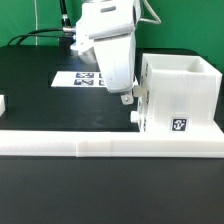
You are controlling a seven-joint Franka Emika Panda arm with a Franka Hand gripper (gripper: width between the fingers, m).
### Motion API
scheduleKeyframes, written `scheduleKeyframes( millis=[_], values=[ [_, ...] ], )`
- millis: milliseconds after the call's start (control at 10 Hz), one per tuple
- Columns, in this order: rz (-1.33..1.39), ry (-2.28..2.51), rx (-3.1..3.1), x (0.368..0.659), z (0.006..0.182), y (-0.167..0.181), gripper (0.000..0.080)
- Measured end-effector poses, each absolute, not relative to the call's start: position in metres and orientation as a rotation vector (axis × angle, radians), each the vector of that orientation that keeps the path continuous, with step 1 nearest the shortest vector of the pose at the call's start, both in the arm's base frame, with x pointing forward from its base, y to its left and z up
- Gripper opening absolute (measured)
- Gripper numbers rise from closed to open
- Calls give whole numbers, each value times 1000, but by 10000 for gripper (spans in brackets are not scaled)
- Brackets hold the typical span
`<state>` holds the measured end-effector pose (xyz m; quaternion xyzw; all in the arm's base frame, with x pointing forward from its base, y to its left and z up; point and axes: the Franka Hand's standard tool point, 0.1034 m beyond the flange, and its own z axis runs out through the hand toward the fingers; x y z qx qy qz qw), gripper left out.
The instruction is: Assemble drawer
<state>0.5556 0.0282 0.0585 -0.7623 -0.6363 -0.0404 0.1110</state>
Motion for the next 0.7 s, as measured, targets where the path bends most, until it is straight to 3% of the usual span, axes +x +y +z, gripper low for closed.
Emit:
scheduleKeyframes(
  millis=[200,500,700],
  values=[
    [-116,-1860,-2259,556,57,23,648],
    [-79,-1908,-2169,550,61,-26,649],
    [-114,-1908,-2226,553,67,-38,648]
  ],
)
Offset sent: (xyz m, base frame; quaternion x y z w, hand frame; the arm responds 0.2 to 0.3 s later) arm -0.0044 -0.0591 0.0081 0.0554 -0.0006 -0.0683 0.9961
